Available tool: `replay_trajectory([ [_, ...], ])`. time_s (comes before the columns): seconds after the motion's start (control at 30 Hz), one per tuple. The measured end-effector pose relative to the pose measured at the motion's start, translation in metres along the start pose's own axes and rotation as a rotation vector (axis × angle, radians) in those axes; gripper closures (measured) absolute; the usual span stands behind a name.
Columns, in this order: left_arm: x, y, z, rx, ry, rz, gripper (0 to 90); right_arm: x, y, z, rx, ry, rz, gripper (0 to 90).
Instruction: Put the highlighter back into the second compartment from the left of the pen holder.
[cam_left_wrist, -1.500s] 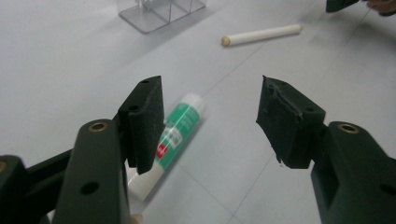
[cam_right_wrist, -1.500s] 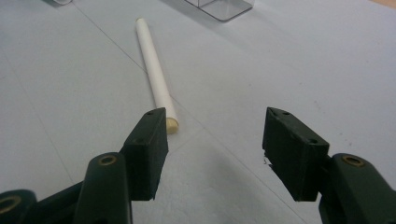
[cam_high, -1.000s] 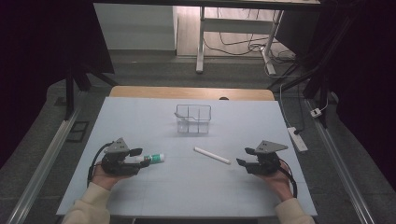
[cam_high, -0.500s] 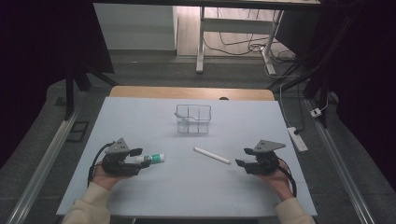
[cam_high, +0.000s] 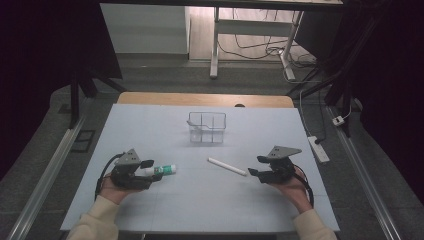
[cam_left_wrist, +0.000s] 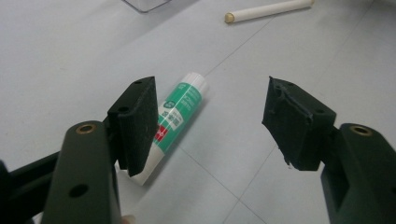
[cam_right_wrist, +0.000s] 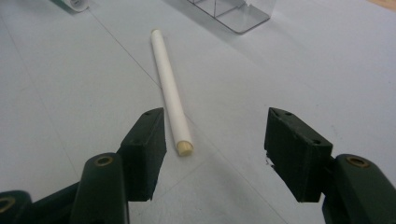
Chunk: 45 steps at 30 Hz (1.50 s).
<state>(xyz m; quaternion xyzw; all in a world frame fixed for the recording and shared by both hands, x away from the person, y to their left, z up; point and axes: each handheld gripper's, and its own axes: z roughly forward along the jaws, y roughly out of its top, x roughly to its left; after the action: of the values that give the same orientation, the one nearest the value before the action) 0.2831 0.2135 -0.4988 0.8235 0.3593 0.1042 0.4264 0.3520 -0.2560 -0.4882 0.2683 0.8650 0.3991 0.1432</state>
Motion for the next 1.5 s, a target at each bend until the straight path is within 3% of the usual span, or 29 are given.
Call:
replay_trajectory([
  [0.57, -0.001, 0.000, 0.001, 0.007, -0.002, 0.003, 35.0, 0.000, 0.029, 0.017, 0.078, 0.048, -0.026, 38.5],
  [1.03, 0.000, 0.000, 0.001, 0.003, 0.003, 0.002, 34.9, 0.003, 0.050, 0.026, 0.096, 0.077, -0.041, 38.1],
  [1.5, -0.001, 0.000, 0.002, 0.007, 0.002, 0.007, 34.9, 0.007, 0.070, 0.049, 0.133, 0.115, -0.074, 37.2],
])
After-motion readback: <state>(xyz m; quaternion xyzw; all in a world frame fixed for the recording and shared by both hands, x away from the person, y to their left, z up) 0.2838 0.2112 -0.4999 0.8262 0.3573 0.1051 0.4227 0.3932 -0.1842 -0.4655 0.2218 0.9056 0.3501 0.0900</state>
